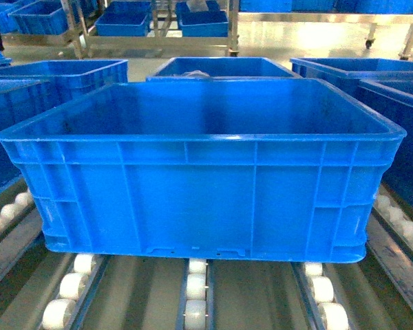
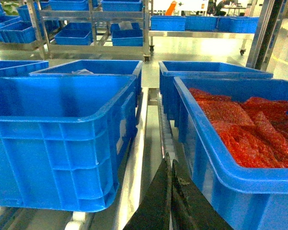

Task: Place box next to blue box on left shelf

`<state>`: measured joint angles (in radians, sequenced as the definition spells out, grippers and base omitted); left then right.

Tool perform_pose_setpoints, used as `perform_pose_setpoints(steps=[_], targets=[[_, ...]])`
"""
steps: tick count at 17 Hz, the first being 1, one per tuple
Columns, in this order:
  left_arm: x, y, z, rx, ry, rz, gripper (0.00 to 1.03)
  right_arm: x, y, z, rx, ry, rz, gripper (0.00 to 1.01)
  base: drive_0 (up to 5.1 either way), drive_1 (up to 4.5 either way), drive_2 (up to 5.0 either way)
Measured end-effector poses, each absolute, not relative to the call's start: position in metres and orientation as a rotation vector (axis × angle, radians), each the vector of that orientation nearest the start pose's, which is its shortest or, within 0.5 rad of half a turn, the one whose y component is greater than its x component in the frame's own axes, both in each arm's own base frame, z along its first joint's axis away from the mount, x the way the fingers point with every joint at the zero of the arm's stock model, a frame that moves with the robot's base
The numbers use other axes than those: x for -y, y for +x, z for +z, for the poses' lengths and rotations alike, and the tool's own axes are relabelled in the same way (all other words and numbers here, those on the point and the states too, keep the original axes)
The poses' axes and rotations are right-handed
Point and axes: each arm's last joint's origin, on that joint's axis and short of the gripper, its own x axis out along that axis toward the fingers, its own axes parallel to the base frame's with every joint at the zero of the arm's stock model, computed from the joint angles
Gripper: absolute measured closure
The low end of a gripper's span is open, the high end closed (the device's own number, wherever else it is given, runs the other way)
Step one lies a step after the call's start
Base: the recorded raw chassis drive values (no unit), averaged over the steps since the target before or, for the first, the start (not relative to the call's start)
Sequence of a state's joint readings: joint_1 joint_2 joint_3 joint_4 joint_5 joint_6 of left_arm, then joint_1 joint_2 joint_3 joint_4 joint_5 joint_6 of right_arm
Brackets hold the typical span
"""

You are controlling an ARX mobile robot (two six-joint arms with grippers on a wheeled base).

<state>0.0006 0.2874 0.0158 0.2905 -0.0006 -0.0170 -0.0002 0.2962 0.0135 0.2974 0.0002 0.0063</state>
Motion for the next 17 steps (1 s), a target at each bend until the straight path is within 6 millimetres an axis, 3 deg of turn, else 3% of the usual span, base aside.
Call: perform_pose_setpoints(steps=[14,15,17], targets=[[0.0,0.097,0.168,0.006,-0.015,0.001,1.01,0.0,0.097,0.168,0.01,0.006,0.0,1.0,0.0,0.0,0.0],[0.0,0.097,0.168,0.0,-0.015,0.001,0.99,0.0,0.097,0.167,0.004,0.006,0.0,0.92,0.0,0.0,0.0],[0.0,0.097,0.168,0.0,-0.015,0.001,0.72,0.0,0.097,0.168,0.005,0.006,0.0,0.65,0.0,0.0,0.0]])
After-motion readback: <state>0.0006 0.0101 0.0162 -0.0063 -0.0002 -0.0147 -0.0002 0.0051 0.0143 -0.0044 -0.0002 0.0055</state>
